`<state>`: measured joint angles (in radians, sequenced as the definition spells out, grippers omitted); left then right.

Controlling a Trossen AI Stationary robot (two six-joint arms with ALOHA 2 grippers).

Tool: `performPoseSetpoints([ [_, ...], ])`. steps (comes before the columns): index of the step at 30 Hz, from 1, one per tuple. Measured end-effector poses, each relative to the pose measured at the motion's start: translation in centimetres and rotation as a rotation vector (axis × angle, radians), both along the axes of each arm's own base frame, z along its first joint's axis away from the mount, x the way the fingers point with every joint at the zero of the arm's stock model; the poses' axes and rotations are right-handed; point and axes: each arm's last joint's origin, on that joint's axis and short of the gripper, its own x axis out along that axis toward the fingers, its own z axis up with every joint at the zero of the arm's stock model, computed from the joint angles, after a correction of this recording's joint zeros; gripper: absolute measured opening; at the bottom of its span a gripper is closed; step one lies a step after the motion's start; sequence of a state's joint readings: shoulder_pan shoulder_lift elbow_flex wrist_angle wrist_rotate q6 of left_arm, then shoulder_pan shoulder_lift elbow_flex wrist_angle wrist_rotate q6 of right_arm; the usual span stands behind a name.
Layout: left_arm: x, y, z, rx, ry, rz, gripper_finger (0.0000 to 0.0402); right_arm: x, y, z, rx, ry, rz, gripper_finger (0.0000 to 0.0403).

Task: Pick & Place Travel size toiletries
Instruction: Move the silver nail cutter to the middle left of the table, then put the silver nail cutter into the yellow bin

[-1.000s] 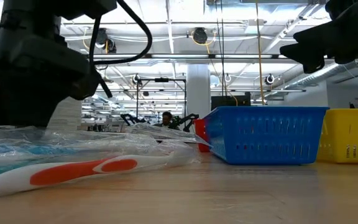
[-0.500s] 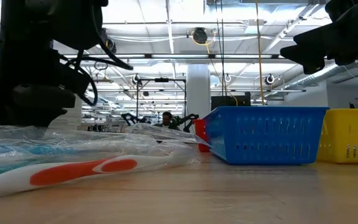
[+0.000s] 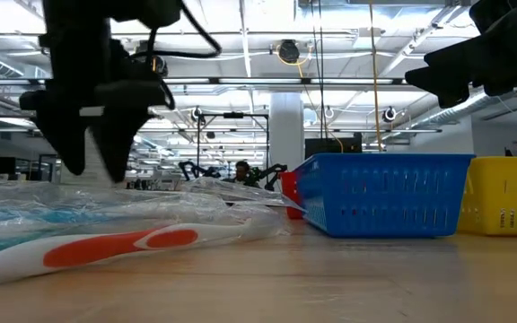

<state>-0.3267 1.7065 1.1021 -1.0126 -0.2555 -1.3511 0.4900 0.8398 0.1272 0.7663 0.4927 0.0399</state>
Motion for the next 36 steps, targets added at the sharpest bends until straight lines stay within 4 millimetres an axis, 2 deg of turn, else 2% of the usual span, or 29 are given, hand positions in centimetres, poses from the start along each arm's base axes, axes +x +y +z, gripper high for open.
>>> performPoseSetpoints([
  [4, 0.5, 0.5, 0.3, -0.067, -0.065, 0.137, 0.0356, 0.0, 0.0, -0.1, -0.004, 0.008, 0.000, 0.0213],
  [8, 0.5, 1.2, -1.1, -0.062, -0.061, 0.264, 0.0356, 0.0, 0.0, -0.1, -0.005, 0.011, 0.000, 0.0212],
  [16, 1.2, 1.3, -4.0, -0.065, 0.006, 0.325, 0.0356, 0.0, 0.0, -0.1, -0.006, 0.013, 0.000, 0.0210],
  [24, 1.8, 1.3, -5.1, -0.112, 0.031, 0.323, 0.0347, 0.0, 0.0, -0.1, -0.006, 0.013, 0.000, 0.0210],
  [28, 1.9, 1.2, -5.1, -0.124, 0.020, 0.320, 0.0294, 0.0, 0.0, -0.1, -0.006, 0.013, 0.000, 0.0210],
  [36, 2.5, 1.0, -5.3, -0.135, -0.033, 0.280, 0.0142, 0.0, 0.0, -0.1, -0.006, 0.013, 0.000, 0.0210],
])
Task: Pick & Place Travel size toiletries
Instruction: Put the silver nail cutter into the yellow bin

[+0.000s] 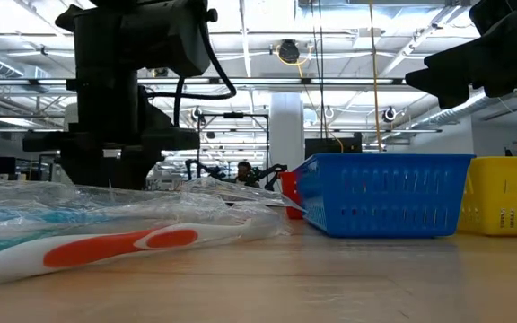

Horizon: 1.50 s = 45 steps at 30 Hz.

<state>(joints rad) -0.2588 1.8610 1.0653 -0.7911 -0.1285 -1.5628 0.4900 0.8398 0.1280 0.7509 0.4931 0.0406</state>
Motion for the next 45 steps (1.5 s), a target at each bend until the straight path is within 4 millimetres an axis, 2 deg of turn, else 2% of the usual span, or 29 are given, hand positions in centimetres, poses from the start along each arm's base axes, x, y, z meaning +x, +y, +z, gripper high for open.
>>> performPoseSetpoints([
  [5, 0.4, -0.1, 0.0, 0.015, -0.040, -0.056, 0.0068, 0.0, 0.0, 0.0, 0.000, 0.000, 0.000, 0.0210],
  [9, 0.4, -0.1, 0.0, 0.041, -0.045, -0.085, 0.0031, 0.0, 0.0, 0.0, 0.000, 0.000, 0.000, 0.0210],
  [15, 1.1, 0.1, 0.1, 0.124, -0.106, -0.177, 0.0036, 0.0, 0.0, 0.0, 0.000, 0.000, 0.000, 0.0210],
  [20, 2.6, 0.1, 1.2, 0.200, -0.147, -0.302, 0.0034, 0.0, 0.0, 0.0, 0.000, 0.000, -0.003, 0.0210],
  [28, 6.0, -0.1, 6.9, 0.333, -0.297, -0.533, 0.0029, 0.0, 0.0, 0.1, 0.001, -0.007, -0.006, 0.0210],
  [32, 7.7, -0.6, 10.7, 0.489, -0.428, -0.684, 0.0029, 0.1, -0.3, 0.2, 0.008, -0.021, -0.030, 0.0210],
  [36, 9.1, -0.9, 13.2, 0.647, -0.534, -0.863, 0.0029, 0.3, -0.7, 0.2, 0.014, -0.028, -0.057, 0.0210],
  [39, 10.2, -1.1, 15.3, 0.743, -0.700, -0.976, 0.0029, 0.4, -0.9, 0.2, 0.016, -0.026, -0.067, 0.0210],
  [45, 11.4, -0.3, 17.3, 0.855, -0.907, -1.208, 0.0029, 0.5, -0.9, 0.3, 0.016, -0.039, -0.073, 0.0210],
])
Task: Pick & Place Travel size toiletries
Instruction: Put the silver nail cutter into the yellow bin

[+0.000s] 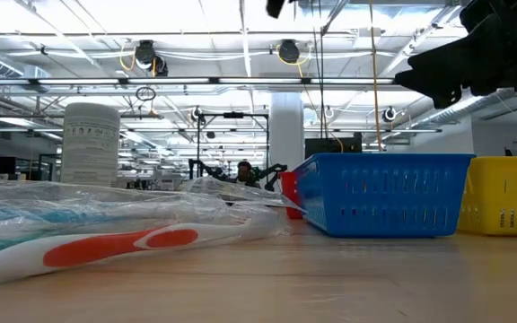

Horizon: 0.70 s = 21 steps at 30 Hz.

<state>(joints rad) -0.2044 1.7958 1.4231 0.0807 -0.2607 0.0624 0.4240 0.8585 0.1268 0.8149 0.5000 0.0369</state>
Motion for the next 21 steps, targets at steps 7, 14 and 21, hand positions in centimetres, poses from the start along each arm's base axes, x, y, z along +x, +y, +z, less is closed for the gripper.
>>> performPoseSetpoints([
  [7, 1.9, 3.2, -0.2, -0.035, -0.139, -0.138, 0.0029, 0.0, -0.2, 1.0, -0.023, -0.088, -0.036, 0.0210],
  [14, 4.1, 5.2, -2.1, -0.053, -0.272, -0.186, 0.0029, 0.0, -0.4, 1.4, -0.014, -0.134, -0.049, 0.0210],
  [21, 5.5, 6.1, -4.3, -0.099, -0.291, -0.172, 0.0029, -0.1, -0.4, 1.8, -0.001, -0.164, -0.045, 0.0210],
])
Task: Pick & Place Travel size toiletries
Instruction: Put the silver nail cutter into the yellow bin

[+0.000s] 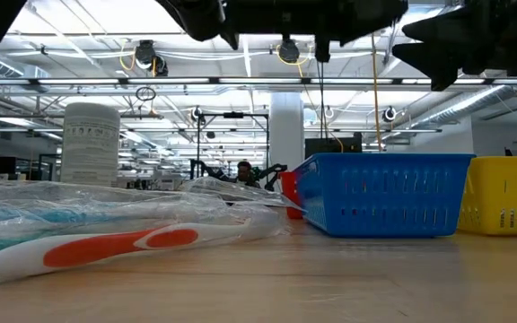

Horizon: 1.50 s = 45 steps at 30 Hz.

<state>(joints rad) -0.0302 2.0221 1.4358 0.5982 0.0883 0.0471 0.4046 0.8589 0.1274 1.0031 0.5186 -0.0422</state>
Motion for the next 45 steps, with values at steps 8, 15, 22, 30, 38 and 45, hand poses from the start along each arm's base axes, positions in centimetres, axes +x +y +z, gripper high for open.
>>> performPoseSetpoints([
  [8, 0.4, 0.2, -0.5, -0.005, 0.002, -0.004, 0.0029, 0.1, 0.0, 0.0, 0.014, -0.007, 0.044, 0.0210],
  [15, 0.5, 0.6, -0.5, -0.027, 0.006, 0.005, 0.0035, 0.7, -0.4, -0.2, 0.018, -0.018, 0.030, 0.0210],
  [22, 0.5, 0.9, -0.5, -0.034, 0.009, -0.016, 0.0033, 1.4, -0.7, -0.5, 0.018, -0.036, 0.020, 0.0210],
  [30, 0.4, 0.9, -0.7, -0.041, 0.027, -0.016, 0.0030, 1.7, -1.1, -0.9, 0.011, -0.017, -0.003, 0.0165],
  [38, 0.4, 0.8, -0.6, -0.042, 0.021, -0.007, 0.0058, 1.7, -0.9, -0.7, -0.039, -0.035, 0.061, 0.0049],
  [45, 0.4, 0.6, -0.5, -0.059, 0.021, 0.012, 0.0063, 1.7, -0.9, -0.7, -0.043, -0.037, 0.053, 0.0029],
])
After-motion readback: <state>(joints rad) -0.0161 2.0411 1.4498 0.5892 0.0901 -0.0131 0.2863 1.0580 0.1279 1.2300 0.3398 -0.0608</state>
